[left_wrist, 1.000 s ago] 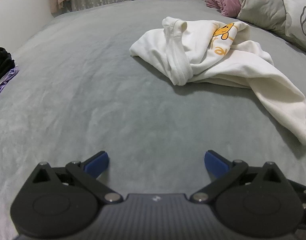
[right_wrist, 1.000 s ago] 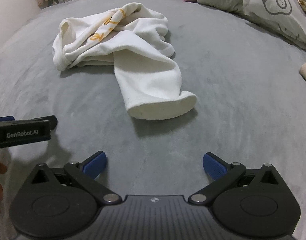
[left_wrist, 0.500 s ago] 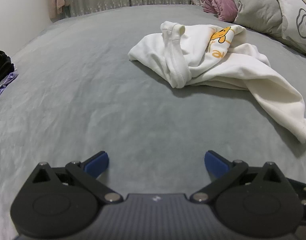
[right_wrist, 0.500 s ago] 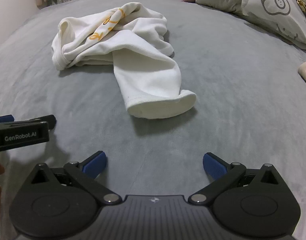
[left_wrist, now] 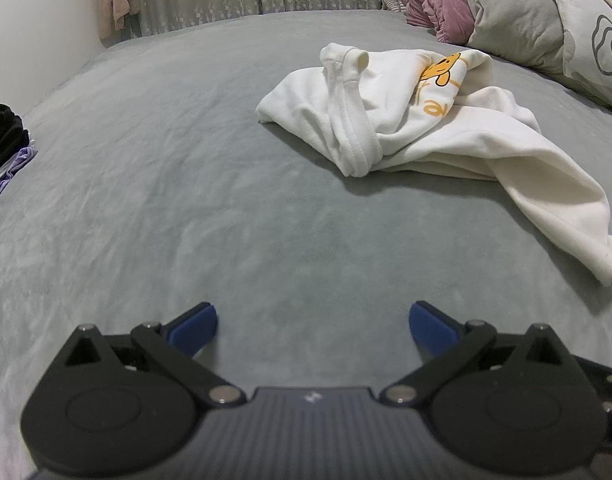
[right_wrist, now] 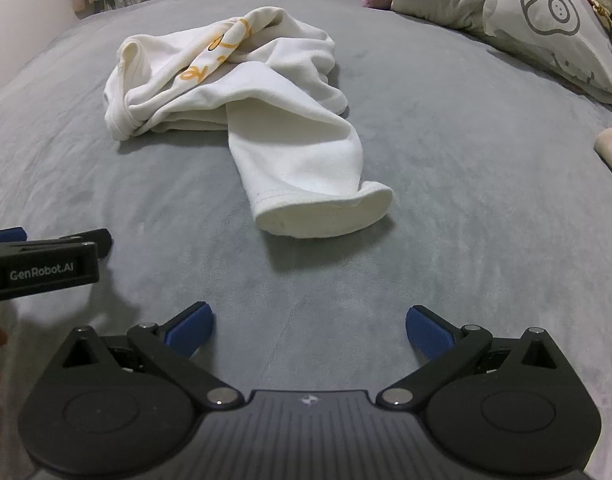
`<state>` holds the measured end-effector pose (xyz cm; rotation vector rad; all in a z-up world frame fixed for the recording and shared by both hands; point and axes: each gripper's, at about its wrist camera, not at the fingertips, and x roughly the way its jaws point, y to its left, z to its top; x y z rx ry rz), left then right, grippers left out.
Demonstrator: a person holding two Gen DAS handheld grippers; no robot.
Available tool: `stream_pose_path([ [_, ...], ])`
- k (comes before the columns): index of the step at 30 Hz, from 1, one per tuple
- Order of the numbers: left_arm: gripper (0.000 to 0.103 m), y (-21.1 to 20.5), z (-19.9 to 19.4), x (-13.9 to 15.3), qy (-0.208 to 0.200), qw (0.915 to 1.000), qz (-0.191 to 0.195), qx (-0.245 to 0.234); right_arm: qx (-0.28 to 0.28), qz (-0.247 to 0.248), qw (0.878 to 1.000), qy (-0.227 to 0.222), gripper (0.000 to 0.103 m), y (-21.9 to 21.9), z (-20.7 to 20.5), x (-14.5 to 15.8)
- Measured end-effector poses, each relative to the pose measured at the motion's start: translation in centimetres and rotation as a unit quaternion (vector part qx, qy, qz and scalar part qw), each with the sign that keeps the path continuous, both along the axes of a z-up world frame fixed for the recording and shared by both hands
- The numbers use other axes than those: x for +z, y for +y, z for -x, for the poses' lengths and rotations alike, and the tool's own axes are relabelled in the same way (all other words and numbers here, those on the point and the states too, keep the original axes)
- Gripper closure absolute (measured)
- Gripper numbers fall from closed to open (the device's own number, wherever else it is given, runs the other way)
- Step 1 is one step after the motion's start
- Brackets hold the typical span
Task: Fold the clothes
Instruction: 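Move both grippers toward the crumpled white sweatshirt on the bed, then grasp a sleeve cuff with the left gripper while the right gripper grasps the other sleeve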
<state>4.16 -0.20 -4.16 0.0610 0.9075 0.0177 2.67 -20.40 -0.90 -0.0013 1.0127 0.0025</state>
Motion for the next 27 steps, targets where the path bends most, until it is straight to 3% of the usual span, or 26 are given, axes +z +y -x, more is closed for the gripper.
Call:
stream_pose_path([
  [8, 0.0, -1.2, -2.7, 0.2, -0.005, 0.9997, 0.008, -0.024, 0.033, 0.004, 0.999, -0.022, 0.0, -0.1, 0.2, 0.0],
  [11, 0.0, 0.3, -4.4, 0.9, -0.001, 0.9993, 0.037, 0.001, 0.056, 0.002, 0.998, -0.036, 0.0, -0.8, -0.7, 0.6],
  [16, 0.0, 2.3, -7.1, 1.7, 0.006, 0.9955, 0.092, 0.023, 0.044, -0.012, 0.993, -0.104, 0.0, -2.1, -2.5, 1.7],
  [21, 0.0, 2.2, -8.1, 2.0, -0.014, 0.9927, 0.118, 0.019, 0.039, -0.046, 0.992, -0.111, 0.0, -2.5, -5.1, 2.0],
  [24, 0.004, 1.5, -8.7, 1.4, -0.023, 0.9921, 0.123, 0.009, 0.029, -0.062, 0.992, -0.103, 0.009, -2.4, -6.4, 1.7],
  [27, 0.018, 0.8, -8.9, 1.4, -0.026, 0.9937, 0.109, -0.006, 0.026, -0.077, 0.992, -0.092, 0.021, -2.4, -7.0, 1.3],
])
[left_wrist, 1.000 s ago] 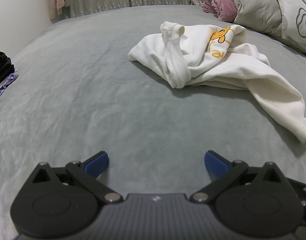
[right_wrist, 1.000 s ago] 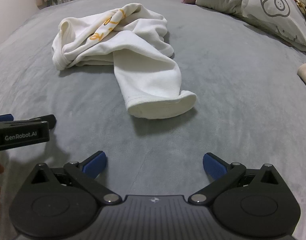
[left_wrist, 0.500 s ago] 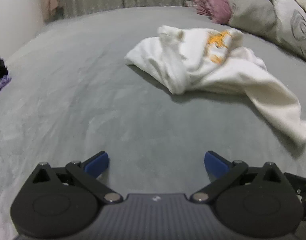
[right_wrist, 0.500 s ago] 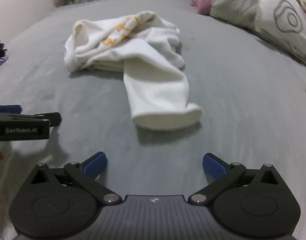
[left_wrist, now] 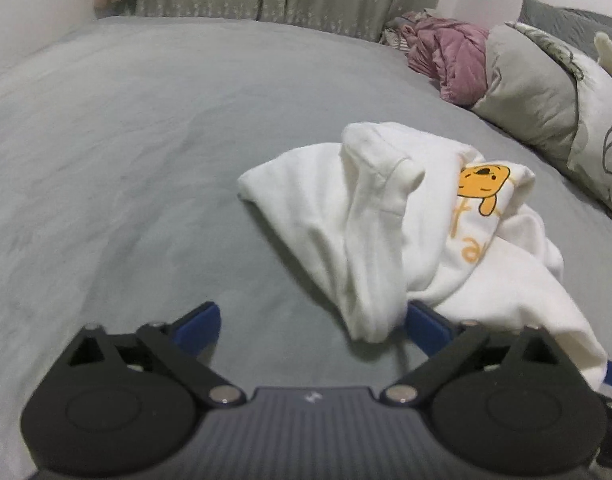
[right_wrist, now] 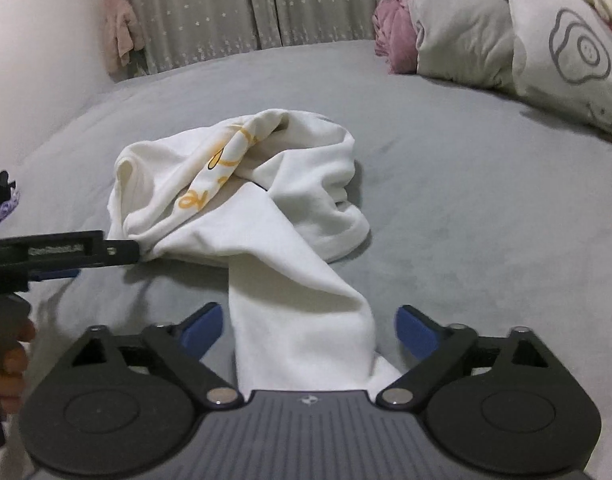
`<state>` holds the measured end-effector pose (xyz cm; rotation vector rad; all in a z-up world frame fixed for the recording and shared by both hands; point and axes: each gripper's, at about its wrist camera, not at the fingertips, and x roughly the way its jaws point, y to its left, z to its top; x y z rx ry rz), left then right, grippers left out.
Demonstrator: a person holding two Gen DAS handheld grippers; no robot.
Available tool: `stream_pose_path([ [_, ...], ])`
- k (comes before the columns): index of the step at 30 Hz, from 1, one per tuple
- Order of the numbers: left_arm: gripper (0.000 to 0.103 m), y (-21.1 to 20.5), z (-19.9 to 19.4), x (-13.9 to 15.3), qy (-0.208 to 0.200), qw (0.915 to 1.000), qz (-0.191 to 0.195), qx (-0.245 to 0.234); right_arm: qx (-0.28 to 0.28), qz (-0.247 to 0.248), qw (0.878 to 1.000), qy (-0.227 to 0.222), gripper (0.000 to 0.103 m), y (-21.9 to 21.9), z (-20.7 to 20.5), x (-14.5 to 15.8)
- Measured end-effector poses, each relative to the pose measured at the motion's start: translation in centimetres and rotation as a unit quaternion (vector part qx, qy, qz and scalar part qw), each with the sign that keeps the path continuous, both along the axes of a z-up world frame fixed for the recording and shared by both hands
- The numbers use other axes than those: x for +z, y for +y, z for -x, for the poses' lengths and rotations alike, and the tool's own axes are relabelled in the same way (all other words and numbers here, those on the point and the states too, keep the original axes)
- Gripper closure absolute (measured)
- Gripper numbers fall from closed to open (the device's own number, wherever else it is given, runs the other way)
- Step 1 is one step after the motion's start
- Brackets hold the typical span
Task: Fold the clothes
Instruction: 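Grasp a sleeve cuff with the left gripper while the right gripper grasps the other sleeve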
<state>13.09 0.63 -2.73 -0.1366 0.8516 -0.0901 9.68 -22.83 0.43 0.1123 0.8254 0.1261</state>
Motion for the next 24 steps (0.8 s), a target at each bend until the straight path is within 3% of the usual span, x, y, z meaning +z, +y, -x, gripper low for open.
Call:
stream_pose_path([
  [3, 0.052, 0.3, 0.6, 0.3, -0.013, 0.9998, 0.01, -0.014, -0.002, -0.009, 1.0, 0.008, 0.039, -0.5, 0.0, -0.2],
  [4, 0.072, 0.2, 0.7, 0.3, -0.014, 0.9995, 0.024, -0.017, -0.005, -0.014, 1.0, 0.008, 0.047, -0.8, 0.0, -0.2],
  [5, 0.081, 0.1, 0.7, 0.3, -0.015, 0.999, 0.037, -0.019, -0.009, -0.022, 1.0, 0.009, 0.055, -1.1, 0.1, -0.2],
  [6, 0.083, 0.0, 0.9, 0.4, -0.016, 0.9985, 0.047, -0.02, -0.012, -0.03, 0.999, 0.009, 0.059, -1.4, 0.2, -0.2],
  [8, 0.089, -0.3, 1.4, 1.1, -0.03, 0.999, 0.032, -0.012, -0.013, -0.061, 0.998, 0.012, 0.086, -1.9, 0.4, -0.2],
  [9, 0.089, -0.4, 1.8, 1.5, -0.039, 0.9989, 0.026, -0.011, -0.01, -0.072, 0.997, 0.013, 0.091, -2.0, 0.4, -0.2],
  [17, 0.091, 1.8, 4.6, 5.3, -0.075, 0.9969, 0.02, 0.008, 0.086, -0.103, 0.991, 0.005, 0.095, -0.1, 3.7, 1.6],
  [24, 0.091, 5.0, 8.9, 6.6, -0.081, 0.995, 0.043, 0.039, 0.167, -0.141, 0.976, 0.024, 0.095, 1.9, 7.6, 1.9],
])
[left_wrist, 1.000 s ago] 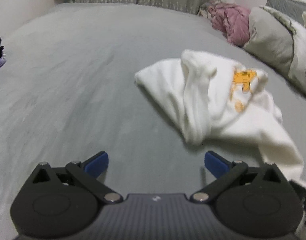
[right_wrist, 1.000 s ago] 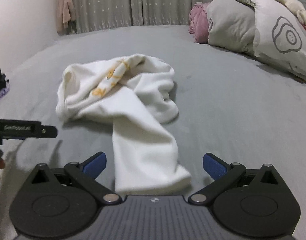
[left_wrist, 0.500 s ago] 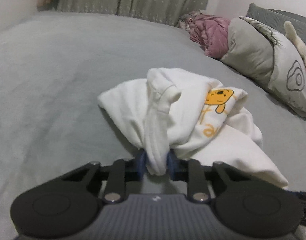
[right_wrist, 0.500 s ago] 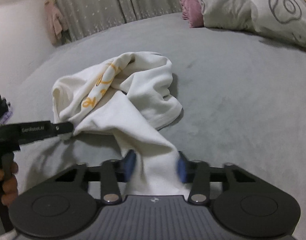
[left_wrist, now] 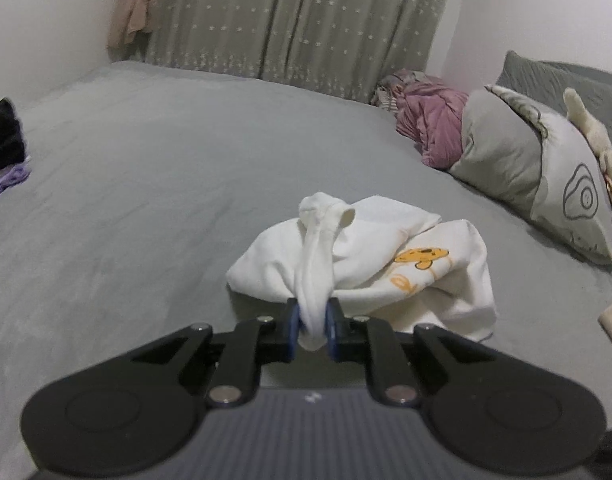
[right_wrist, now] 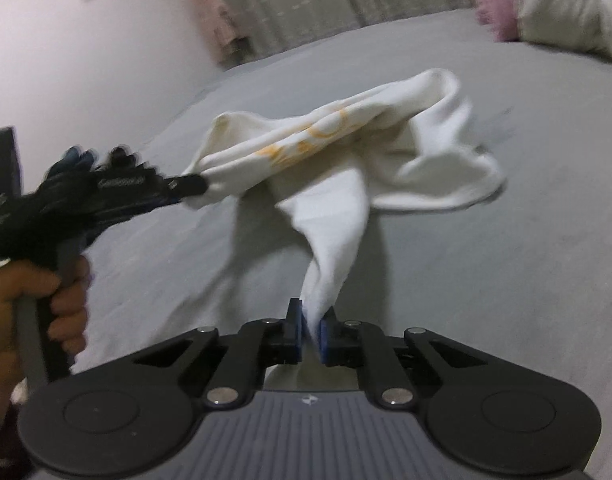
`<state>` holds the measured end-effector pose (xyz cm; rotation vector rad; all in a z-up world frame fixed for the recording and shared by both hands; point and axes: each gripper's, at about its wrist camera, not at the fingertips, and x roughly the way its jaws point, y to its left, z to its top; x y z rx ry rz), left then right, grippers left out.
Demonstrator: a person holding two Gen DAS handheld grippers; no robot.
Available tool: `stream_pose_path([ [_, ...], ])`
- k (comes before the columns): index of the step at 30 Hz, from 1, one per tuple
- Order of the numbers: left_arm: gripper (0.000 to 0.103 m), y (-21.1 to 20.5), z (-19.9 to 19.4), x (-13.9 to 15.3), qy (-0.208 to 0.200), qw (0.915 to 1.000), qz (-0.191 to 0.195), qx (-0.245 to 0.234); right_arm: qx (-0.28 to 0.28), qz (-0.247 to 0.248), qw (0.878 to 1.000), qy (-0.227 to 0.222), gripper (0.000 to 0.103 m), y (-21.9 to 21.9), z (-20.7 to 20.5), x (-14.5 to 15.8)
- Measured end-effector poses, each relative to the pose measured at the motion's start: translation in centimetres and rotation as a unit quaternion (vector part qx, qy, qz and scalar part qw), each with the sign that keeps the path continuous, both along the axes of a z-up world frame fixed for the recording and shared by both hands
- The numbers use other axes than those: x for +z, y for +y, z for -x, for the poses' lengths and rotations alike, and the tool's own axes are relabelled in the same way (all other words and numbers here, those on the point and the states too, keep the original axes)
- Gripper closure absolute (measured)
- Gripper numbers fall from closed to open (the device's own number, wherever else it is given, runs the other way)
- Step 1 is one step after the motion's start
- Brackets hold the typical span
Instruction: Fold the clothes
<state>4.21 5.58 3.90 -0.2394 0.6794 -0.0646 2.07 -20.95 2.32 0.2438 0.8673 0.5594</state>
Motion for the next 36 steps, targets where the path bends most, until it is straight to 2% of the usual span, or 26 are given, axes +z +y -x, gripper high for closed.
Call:
stream_pose_path([
  [3, 0.091, 0.8, 1.2, 0.0, 0.001, 0.9999, -0.008, 0.014, 0.034, 0.003, 0.999, 0.004, 0.095, 1.3, 1.9, -0.2],
  [5, 0.091, 1.3, 2.3, -0.1, 0.004, 0.9991, -0.028, 0.03, 0.052, 0.007, 0.999, 0.005, 0.096, 2.2, 2.9, -0.3],
  [8, 0.092, 2.2, 2.5, -0.7, 0.011, 0.9982, -0.03, 0.05, 0.078, 0.014, 0.997, 0.003, 0.095, 3.5, 3.8, -0.4],
  [14, 0.092, 2.0, 2.0, -0.1, 0.005, 0.998, -0.044, 0.044, 0.093, 0.029, 0.995, 0.0, 0.094, 4.6, 3.5, -0.6],
  [15, 0.092, 1.8, 1.7, -0.1, 0.006, 0.9981, -0.046, 0.041, 0.088, 0.027, 0.996, 0.002, 0.092, 4.5, 3.0, -0.7],
  [18, 0.09, 1.5, 0.9, -0.4, 0.011, 0.9984, -0.045, 0.031, 0.067, 0.033, 0.997, -0.006, 0.076, 4.0, 1.9, -0.5],
  [20, 0.084, 1.5, 0.2, -0.8, 0.026, 0.9987, -0.037, 0.023, 0.049, 0.039, 0.998, -0.013, 0.061, 3.7, 1.1, -0.3],
  [23, 0.078, 1.1, -0.7, -1.3, 0.038, 0.9985, -0.035, 0.014, 0.012, 0.042, 0.999, -0.028, 0.046, 2.4, -0.1, 0.3],
  [27, 0.075, 0.9, -1.8, -2.0, 0.047, 0.9982, -0.036, 0.004, -0.042, 0.066, 0.996, -0.052, 0.037, 0.6, -2.4, 1.1],
  [29, 0.071, 1.0, -2.3, -2.4, 0.049, 0.9984, -0.03, 0.002, -0.089, 0.1, 0.989, -0.069, 0.031, -0.6, -4.1, 0.9],
  [32, 0.067, 1.6, -2.9, -3.1, 0.056, 0.9984, -0.011, 0.004, -0.13, 0.139, 0.979, -0.077, 0.03, -1.5, -6.0, 0.2],
  [36, 0.066, 2.0, -3.4, -3.7, 0.06, 0.9981, 0.009, 0.007, -0.147, 0.18, 0.969, -0.085, 0.03, -2.0, -8.6, -1.5],
])
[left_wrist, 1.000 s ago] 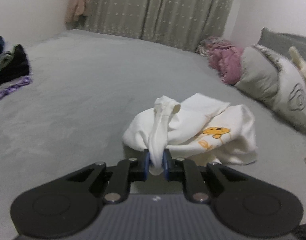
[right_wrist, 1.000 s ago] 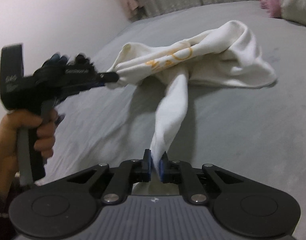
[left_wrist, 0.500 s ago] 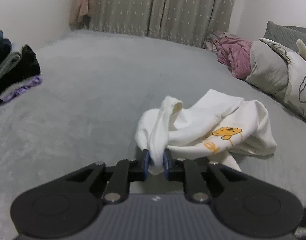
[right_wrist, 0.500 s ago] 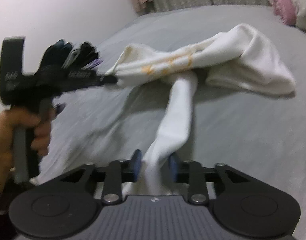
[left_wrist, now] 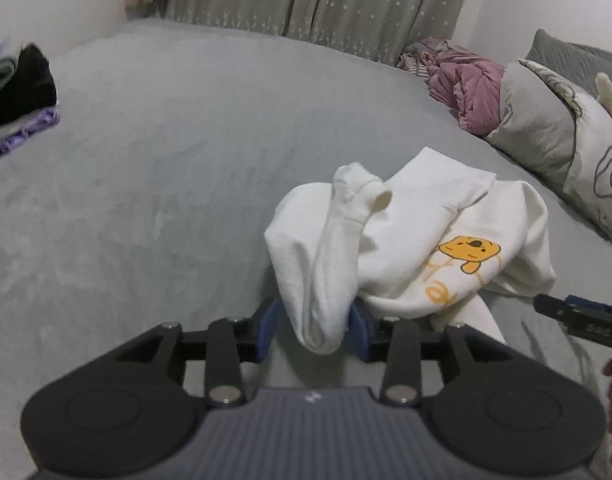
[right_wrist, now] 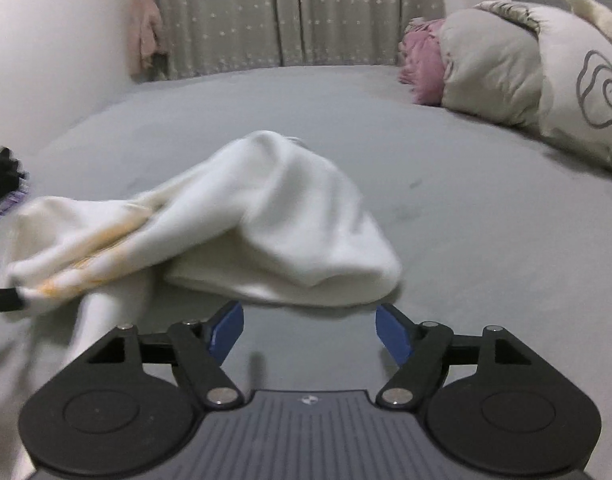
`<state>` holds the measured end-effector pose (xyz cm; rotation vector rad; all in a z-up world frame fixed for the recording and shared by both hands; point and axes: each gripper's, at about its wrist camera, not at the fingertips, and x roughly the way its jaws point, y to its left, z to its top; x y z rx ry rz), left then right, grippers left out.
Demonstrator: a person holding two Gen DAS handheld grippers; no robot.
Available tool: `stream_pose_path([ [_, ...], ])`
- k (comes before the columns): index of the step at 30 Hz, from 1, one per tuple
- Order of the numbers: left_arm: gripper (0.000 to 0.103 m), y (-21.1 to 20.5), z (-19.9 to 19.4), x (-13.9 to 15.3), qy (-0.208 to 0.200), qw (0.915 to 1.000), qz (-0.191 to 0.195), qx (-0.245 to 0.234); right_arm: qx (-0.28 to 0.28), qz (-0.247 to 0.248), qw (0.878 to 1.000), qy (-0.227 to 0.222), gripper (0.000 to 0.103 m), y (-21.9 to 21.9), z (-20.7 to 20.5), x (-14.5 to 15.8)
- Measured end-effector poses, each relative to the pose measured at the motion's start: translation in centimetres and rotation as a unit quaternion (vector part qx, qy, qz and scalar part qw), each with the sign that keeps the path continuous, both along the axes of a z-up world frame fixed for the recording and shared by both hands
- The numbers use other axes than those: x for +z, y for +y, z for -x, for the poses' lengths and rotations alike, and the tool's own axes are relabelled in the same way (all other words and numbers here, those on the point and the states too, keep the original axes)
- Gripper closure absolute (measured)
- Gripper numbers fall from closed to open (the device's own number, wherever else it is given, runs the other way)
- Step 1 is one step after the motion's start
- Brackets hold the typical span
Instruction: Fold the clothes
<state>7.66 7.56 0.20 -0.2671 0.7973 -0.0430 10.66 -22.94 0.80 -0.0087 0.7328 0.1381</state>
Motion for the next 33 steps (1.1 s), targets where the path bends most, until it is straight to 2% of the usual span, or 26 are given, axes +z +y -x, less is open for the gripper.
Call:
stream_pose_path([
  [2, 0.065, 0.0, -0.2, -0.2, 0.0, 1.0, 0.004, 0.001, -0.005, 0.001, 1.0, -0.002, 0.03, -0.1, -1.1, -0.7],
  [9, 0.065, -0.7, -0.8, -0.4, -0.017, 0.9997, 0.016, 0.005, -0.023, -0.048, 0.998, -0.022, 0.03, 0.0, -3.9, -2.2],
  [10, 0.065, -0.8, -0.9, -0.3, -0.02, 0.9996, 0.018, 0.006, -0.024, -0.05, 0.998, -0.028, 0.033, 0.0, -4.0, -2.4],
  [11, 0.068, -1.0, -1.0, -0.3, -0.022, 0.9995, 0.02, 0.008, -0.026, -0.052, 0.998, -0.032, 0.044, 0.1, -4.1, -2.5],
  [12, 0.069, -1.1, -0.9, -0.2, -0.025, 0.9995, 0.019, 0.008, -0.025, -0.055, 0.998, -0.034, 0.05, 0.2, -4.1, -2.5],
  [14, 0.076, -1.4, -0.5, 0.2, -0.043, 0.999, 0.006, 0.008, -0.025, -0.073, 0.996, -0.041, 0.08, 0.0, -3.9, -2.3],
  [15, 0.079, -1.5, -0.3, 0.4, -0.051, 0.9987, 0.0, 0.008, -0.024, -0.082, 0.995, -0.043, 0.085, 0.0, -3.8, -2.0],
  [17, 0.082, -1.6, 0.1, 0.9, -0.068, 0.9975, -0.015, 0.011, -0.023, -0.1, 0.994, -0.045, 0.09, 0.0, -3.3, -1.3],
  [21, 0.084, -1.2, 0.6, 1.5, -0.08, 0.996, -0.034, 0.018, 0.001, -0.104, 0.993, -0.049, 0.091, 0.7, -1.2, 0.3],
  [24, 0.086, -0.7, 0.7, 1.7, -0.079, 0.9958, -0.04, 0.025, 0.028, -0.102, 0.994, -0.042, 0.091, 0.9, 2.0, 2.2],
  [33, 0.088, -0.3, 2.1, 3.8, -0.103, 0.9934, -0.028, 0.041, 0.087, -0.085, 0.992, -0.03, 0.092, 0.9, 12.2, 5.7],
])
